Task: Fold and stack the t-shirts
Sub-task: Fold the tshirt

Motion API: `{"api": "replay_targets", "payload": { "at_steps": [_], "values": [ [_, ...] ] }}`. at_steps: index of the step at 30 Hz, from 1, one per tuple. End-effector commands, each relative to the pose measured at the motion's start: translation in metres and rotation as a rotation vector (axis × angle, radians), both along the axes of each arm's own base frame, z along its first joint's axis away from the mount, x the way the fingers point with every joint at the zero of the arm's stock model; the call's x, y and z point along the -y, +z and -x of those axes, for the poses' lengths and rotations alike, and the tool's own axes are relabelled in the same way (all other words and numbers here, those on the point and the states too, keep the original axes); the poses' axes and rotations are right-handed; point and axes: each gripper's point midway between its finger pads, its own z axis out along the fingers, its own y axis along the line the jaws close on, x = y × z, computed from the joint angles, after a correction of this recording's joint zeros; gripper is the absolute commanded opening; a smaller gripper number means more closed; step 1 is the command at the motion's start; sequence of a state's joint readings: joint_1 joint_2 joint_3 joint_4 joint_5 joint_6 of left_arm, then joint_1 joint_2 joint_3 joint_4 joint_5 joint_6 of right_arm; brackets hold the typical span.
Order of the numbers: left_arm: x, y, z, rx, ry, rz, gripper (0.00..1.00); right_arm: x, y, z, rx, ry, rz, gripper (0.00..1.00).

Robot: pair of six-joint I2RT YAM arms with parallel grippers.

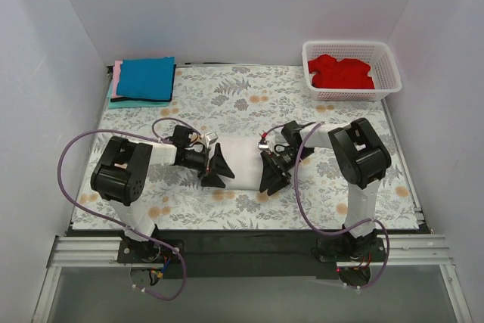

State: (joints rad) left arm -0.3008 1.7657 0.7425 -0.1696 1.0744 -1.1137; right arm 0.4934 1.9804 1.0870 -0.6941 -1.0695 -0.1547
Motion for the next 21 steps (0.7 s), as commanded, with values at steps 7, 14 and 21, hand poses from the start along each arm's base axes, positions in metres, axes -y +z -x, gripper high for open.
{"api": "replay_targets", "payload": {
  "at_steps": [7,14,21],
  "values": [
    [-0.002,0.096,-0.014,0.407,-0.107,0.158,0.92,0.009,0.067,-0.017,0.262,0.044,-0.134,0.98],
    [0.011,0.095,-0.117,0.448,0.01,0.001,0.94,-0.012,0.085,-0.118,0.435,-0.031,-0.129,0.98],
    [0.01,0.049,-0.162,0.318,0.135,-0.012,0.93,-0.017,0.052,-0.185,0.41,-0.149,-0.116,0.96]
  ]
}}
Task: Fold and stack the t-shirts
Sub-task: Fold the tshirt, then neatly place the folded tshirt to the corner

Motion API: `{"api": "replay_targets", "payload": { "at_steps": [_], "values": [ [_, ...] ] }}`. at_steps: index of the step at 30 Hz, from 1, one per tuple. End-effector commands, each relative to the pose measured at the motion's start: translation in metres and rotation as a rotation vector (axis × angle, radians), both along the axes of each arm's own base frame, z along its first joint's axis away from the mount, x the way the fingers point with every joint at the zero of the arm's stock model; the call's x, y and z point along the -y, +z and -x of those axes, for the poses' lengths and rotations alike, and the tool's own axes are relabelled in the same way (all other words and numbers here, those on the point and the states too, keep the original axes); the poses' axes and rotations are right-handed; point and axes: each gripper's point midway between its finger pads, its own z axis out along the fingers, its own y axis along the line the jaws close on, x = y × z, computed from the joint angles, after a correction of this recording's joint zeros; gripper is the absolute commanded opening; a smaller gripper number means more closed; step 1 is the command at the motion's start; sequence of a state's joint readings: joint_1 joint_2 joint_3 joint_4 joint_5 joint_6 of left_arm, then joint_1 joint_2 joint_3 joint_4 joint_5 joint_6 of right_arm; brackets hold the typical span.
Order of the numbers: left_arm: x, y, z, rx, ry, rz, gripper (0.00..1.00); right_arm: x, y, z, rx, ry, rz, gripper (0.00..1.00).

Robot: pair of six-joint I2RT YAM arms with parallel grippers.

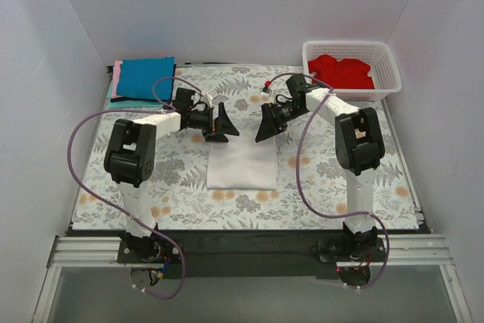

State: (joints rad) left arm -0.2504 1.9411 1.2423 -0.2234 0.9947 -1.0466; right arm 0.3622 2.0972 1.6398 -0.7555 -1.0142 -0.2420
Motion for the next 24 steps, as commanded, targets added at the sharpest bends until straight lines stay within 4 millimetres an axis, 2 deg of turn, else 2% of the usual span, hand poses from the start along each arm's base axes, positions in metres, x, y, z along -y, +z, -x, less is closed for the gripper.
{"api": "replay_targets", "payload": {
  "at_steps": [1,4,6,8,11,14,15,16,18,19,20,21,22,24],
  "values": [
    [-0.012,-0.017,-0.018,-0.056,0.095,-0.015,0.92,0.002,-0.025,-0.026,-0.054,-0.061,0.011,0.95],
    [-0.032,-0.045,-0.027,-0.108,0.175,-0.04,0.92,0.011,-0.05,-0.036,-0.076,-0.091,0.038,0.95],
    [-0.042,-0.056,-0.032,-0.143,0.206,-0.042,0.91,0.019,-0.066,-0.039,-0.092,-0.118,0.064,0.94],
    [-0.055,-0.062,-0.039,-0.157,0.243,-0.032,0.91,0.029,-0.081,-0.047,-0.096,-0.148,0.09,0.93],
    [-0.062,-0.059,-0.035,-0.17,0.24,-0.008,0.91,0.037,-0.085,-0.055,-0.087,-0.169,0.101,0.92],
    [-0.068,-0.043,-0.036,-0.126,0.227,0.006,0.95,0.038,-0.069,-0.065,-0.025,-0.174,0.098,0.92],
    [-0.071,-0.026,-0.043,-0.05,0.218,0.003,0.95,0.037,-0.06,-0.068,-0.01,-0.174,0.084,0.91],
    [-0.079,-0.024,-0.045,-0.044,0.24,-0.03,0.95,0.032,-0.036,-0.066,0.003,-0.169,0.036,0.91],
    [-0.091,0.0,-0.052,0.03,0.263,-0.061,0.95,0.026,-0.01,-0.058,0.011,-0.153,-0.021,0.89],
    [-0.105,0.005,-0.055,0.041,0.297,-0.085,0.95,0.024,0.016,-0.054,0.052,-0.147,-0.044,0.89],
    [-0.108,0.013,-0.054,0.063,0.305,-0.093,0.96,0.017,0.025,-0.047,0.077,-0.129,-0.044,0.88],
    [-0.126,0.031,-0.056,0.112,0.359,-0.103,0.96,0.014,0.034,-0.043,0.109,-0.12,-0.042,0.87],
    [-0.142,0.028,-0.055,0.112,0.427,-0.156,0.95,0.015,0.048,-0.039,0.175,-0.126,-0.017,0.87],
    [-0.152,0.034,-0.05,0.124,0.463,-0.201,0.96,0.004,0.056,-0.029,0.268,-0.096,0.025,0.85]
  ]
}}
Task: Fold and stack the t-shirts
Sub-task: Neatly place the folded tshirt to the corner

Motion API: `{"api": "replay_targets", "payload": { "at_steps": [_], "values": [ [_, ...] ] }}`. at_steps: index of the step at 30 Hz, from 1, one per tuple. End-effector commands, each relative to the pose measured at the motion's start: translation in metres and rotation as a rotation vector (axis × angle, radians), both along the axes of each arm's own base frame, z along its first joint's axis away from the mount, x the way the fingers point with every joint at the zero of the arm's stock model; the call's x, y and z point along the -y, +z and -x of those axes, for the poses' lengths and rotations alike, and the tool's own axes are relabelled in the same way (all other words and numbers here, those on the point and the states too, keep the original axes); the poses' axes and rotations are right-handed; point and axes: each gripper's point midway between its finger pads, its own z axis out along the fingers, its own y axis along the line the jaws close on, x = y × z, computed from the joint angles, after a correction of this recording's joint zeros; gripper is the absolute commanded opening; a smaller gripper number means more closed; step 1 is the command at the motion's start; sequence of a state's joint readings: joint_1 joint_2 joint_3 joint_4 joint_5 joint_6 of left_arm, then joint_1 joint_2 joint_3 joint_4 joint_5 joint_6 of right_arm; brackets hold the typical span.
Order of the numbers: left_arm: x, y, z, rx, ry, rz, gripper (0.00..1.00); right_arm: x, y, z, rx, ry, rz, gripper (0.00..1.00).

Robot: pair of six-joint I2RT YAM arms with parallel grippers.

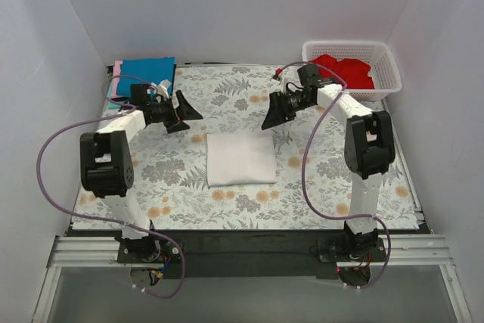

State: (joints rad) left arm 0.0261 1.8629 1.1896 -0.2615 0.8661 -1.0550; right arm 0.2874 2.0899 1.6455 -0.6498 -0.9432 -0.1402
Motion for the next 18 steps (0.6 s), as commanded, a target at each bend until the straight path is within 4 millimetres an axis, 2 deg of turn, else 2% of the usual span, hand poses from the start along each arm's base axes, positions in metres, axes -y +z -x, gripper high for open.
{"api": "replay_targets", "payload": {
  "at_steps": [1,2,4,5,7,8,10,11,12,13,14,16,18],
  "values": [
    [-0.039,0.044,0.008,0.096,0.114,-0.143,0.95,-0.019,0.061,0.013,0.29,0.042,0.064,0.84],
    [-0.045,0.042,0.012,0.072,0.14,-0.161,0.95,-0.032,0.062,0.023,0.327,0.074,0.088,0.83],
    [-0.06,0.04,0.022,0.019,0.199,-0.159,0.95,-0.042,0.066,0.031,0.42,0.103,0.139,0.79],
    [-0.06,0.033,0.038,-0.039,0.212,-0.13,0.94,-0.053,0.057,0.041,0.464,0.125,0.207,0.77],
    [-0.067,0.021,0.054,-0.111,0.246,-0.129,0.92,-0.063,0.049,0.046,0.54,0.141,0.284,0.72],
    [-0.067,0.01,0.066,-0.153,0.257,-0.131,0.91,-0.08,0.04,0.065,0.549,0.193,0.294,0.7],
    [-0.07,-0.004,0.077,-0.198,0.283,-0.152,0.89,-0.092,0.027,0.076,0.563,0.217,0.339,0.65],
    [-0.07,-0.008,0.082,-0.214,0.29,-0.157,0.89,-0.109,0.023,0.095,0.581,0.269,0.344,0.65],
    [-0.071,-0.017,0.091,-0.249,0.306,-0.164,0.88,-0.116,0.016,0.102,0.604,0.3,0.367,0.64],
    [-0.072,-0.018,0.091,-0.238,0.316,-0.166,0.88,-0.119,0.012,0.104,0.641,0.309,0.409,0.64],
    [-0.073,-0.019,0.092,-0.233,0.322,-0.174,0.88,-0.134,0.009,0.123,0.669,0.363,0.41,0.64],
    [-0.077,-0.022,0.093,-0.236,0.337,-0.194,0.88,-0.151,-0.002,0.143,0.684,0.422,0.421,0.63],
    [-0.078,-0.03,0.094,-0.269,0.337,-0.197,0.87,-0.162,-0.006,0.15,0.692,0.445,0.422,0.62]
  ]
}}
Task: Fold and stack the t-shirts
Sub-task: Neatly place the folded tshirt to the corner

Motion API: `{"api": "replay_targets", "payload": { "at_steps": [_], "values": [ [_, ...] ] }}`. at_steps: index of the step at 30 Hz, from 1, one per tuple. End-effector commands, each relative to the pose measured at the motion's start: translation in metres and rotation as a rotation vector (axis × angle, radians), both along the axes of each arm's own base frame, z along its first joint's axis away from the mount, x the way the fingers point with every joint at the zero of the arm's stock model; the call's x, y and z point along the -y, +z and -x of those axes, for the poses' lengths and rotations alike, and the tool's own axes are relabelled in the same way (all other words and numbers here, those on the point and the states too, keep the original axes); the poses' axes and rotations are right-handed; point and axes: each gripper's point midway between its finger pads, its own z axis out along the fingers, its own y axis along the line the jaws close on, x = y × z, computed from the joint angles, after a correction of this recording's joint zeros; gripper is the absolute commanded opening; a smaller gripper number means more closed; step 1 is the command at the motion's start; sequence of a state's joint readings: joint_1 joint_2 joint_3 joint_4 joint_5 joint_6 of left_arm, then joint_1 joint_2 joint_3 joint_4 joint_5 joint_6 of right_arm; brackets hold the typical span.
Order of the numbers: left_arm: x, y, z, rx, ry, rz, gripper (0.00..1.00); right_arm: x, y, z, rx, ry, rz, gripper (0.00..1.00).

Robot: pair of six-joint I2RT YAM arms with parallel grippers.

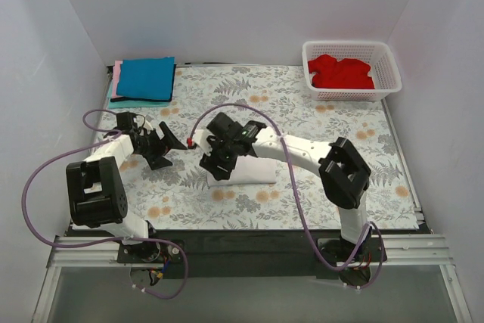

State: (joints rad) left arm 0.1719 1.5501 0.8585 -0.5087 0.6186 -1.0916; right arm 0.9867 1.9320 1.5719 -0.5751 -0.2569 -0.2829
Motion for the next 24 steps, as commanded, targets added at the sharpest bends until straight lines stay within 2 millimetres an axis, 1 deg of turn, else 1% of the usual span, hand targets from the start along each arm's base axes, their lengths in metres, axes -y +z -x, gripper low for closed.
{"api": "replay_targets", "payload": {
  "at_steps": [1,3,6,7,9,11,12,16,17,18,19,23,24],
  "values": [
    [-0.01,0.005,-0.008,0.028,0.037,-0.039,0.86,-0.019,-0.001,0.006,0.093,0.035,0.027,0.61],
    [-0.01,0.003,-0.009,0.021,0.04,-0.037,0.86,-0.025,-0.006,0.012,0.086,0.047,0.033,0.6],
    [-0.009,0.004,-0.011,0.027,0.049,-0.028,0.86,-0.036,-0.02,0.021,0.086,0.07,0.055,0.58],
    [-0.008,0.003,-0.01,0.027,0.05,-0.023,0.86,-0.04,-0.02,0.025,0.09,0.078,0.053,0.58],
    [-0.007,0.003,-0.008,0.03,0.049,-0.018,0.86,-0.044,-0.028,0.027,0.082,0.082,0.067,0.56],
    [-0.008,0.002,-0.007,0.033,0.05,-0.027,0.86,-0.049,-0.029,0.023,0.102,0.068,0.072,0.54],
    [-0.009,0.003,-0.006,0.034,0.051,-0.028,0.86,-0.05,-0.034,0.022,0.107,0.064,0.083,0.53],
    [-0.009,0.006,-0.006,0.05,0.054,-0.03,0.86,-0.051,-0.042,0.012,0.15,0.045,0.105,0.5],
    [-0.009,0.007,-0.005,0.05,0.055,-0.03,0.86,-0.051,-0.045,0.013,0.152,0.048,0.11,0.49],
    [-0.009,0.007,-0.005,0.05,0.06,-0.027,0.86,-0.051,-0.05,0.013,0.147,0.051,0.118,0.45],
    [-0.009,0.007,-0.005,0.051,0.06,-0.029,0.86,-0.051,-0.055,0.015,0.14,0.058,0.124,0.43],
    [-0.01,0.005,-0.006,0.043,0.068,-0.025,0.86,-0.05,-0.07,0.021,0.117,0.079,0.137,0.43],
    [-0.01,0.003,-0.005,0.031,0.071,-0.022,0.86,-0.047,-0.077,0.023,0.111,0.086,0.153,0.43]
  ]
}}
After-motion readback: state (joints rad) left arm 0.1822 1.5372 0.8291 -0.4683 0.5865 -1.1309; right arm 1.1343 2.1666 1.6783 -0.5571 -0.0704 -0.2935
